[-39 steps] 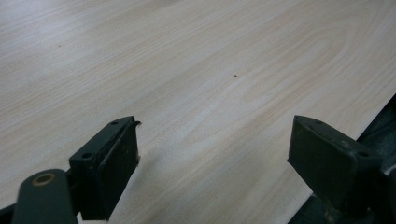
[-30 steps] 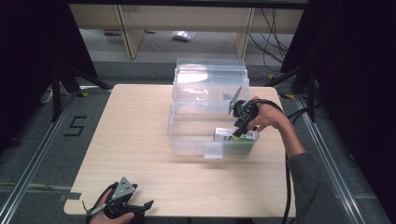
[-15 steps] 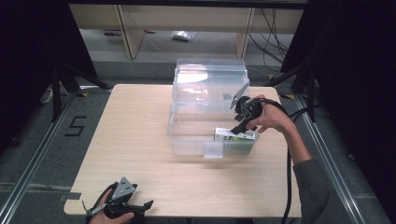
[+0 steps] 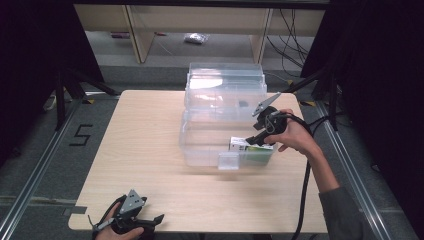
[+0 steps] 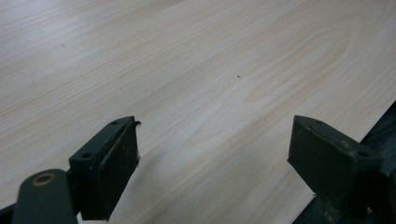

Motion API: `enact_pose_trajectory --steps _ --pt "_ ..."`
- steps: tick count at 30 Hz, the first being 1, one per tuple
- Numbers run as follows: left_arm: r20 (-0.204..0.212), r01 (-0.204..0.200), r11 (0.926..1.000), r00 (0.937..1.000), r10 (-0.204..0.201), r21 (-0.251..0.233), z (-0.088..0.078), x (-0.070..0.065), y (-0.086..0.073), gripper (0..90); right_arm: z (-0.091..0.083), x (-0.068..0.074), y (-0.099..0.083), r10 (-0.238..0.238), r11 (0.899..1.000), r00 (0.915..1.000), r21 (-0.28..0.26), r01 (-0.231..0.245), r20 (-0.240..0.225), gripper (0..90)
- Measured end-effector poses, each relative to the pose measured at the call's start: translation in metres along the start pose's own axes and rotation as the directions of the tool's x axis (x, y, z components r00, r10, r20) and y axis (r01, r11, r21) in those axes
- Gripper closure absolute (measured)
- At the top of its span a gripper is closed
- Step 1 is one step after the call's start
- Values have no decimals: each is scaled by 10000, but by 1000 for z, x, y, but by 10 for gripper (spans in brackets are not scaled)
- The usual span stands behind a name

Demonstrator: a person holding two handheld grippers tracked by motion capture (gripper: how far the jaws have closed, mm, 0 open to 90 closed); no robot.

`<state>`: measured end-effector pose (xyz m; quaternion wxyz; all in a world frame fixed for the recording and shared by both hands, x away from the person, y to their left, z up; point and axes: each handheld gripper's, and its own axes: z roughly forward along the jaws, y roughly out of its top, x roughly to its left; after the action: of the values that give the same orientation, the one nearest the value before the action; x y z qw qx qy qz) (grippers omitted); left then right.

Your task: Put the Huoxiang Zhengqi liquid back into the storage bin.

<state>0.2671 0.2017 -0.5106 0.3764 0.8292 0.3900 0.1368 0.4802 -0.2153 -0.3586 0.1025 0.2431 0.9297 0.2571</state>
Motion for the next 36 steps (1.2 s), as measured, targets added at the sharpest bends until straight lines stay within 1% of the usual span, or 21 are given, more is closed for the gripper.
enact_pose_trajectory --steps 1,5,7,9,10,13,16,18,19,22,24,25,26,27,28,29,30,31,32,33,36 --pt "8 -4 10000 10000 4 -1 0 0 0 155 -1 3 -2 336 9994 9994 -86 -336 45 345" --pt "-135 113 9999 9998 -115 -93 2 0 -1 155 -5 7 -5 332 9981 9993 -516 -324 157 342" --pt "-101 56 10000 9999 -57 -31 1 0 0 155 -7 17 -8 609 9945 9978 -872 -584 261 335" --pt "-8 -12 10000 10000 12 -39 1 0 0 155 -9 20 -9 533 9949 9979 -880 -499 361 335" --pt "-62 -32 10000 10000 32 1 0 0 0 155 -9 28 -12 909 9914 9950 -980 -865 410 331" --pt "-30 -12 10000 10000 12 -38 0 0 0 155 -9 33 -15 715 9889 9964 -1340 -648 452 328" --pt "-65 -45 10000 10000 46 22 0 0 0 155 -9 44 -21 712 9836 9974 -1668 -688 83 319" --pt "-21 -28 10000 10000 28 -42 1 0 0 155 -9 47 -23 874 9808 9961 -1756 -845 85 319" --pt "-36 -22 10000 10000 22 -37 1 0 -1 155 -9 49 -24 749 9800 9968 -1871 -685 277 318" --pt "-158 106 9999 9998 -108 -83 2 0 0 155 -8 57 -29 868 9748 9961 -2078 -812 183 314" --pt "-31 -32 10000 10000 32 -13 1 0 0 154 -8 62 -31 1112 9722 9934 -2103 -1031 269 314" --pt "-48 -32 10000 10000 32 -12 1 0 -1 155 -8 62 -32 956 9752 9950 -2034 -874 305 313" --pt "-46 -31 10000 10000 31 -18 1 0 0 155 -7 65 -33 1075 9749 9938 -1991 -997 284 311" --pt "-59 -28 10000 10000 28 -4 1 0 0 155 -5 68 -34 1245 9702 9917 -2136 -1147 329 310" --pt "-75 -15 10000 10000 14 -31 1 0 -1 155 -5 68 -35 1057 9716 9939 -2163 -963 322 309" --pt "-66 -17 10000 10000 17 -21 1 0 -1 155 -6 70 -35 1213 9723 9924 -2036 -1145 209 308" --pt "-44 -15 10000 10000 15 -32 1 0 -1 155 -4 71 -36 1214 9683 9924 -2221 -1141 193 304" --pt "-44 -15 10000 10000 15 -32 1 0 -1 155 -4 71 -37 1111 9717 9938 -2108 -1067 91 303" --pt "-125 14 10000 9999 -15 -51 2 0 0 155 -2 73 -38 1229 9693 9923 -2168 -1164 168 303" --pt "-112 -2 10000 9999 2 -20 1 0 0 155 -1 72 -39 1037 9686 9942 -2300 -942 298 303" --pt "-34 -33 10000 10000 32 -25 1 0 0 155 -1 73 -40 1117 9712 9937 -2124 -1083 41 303"
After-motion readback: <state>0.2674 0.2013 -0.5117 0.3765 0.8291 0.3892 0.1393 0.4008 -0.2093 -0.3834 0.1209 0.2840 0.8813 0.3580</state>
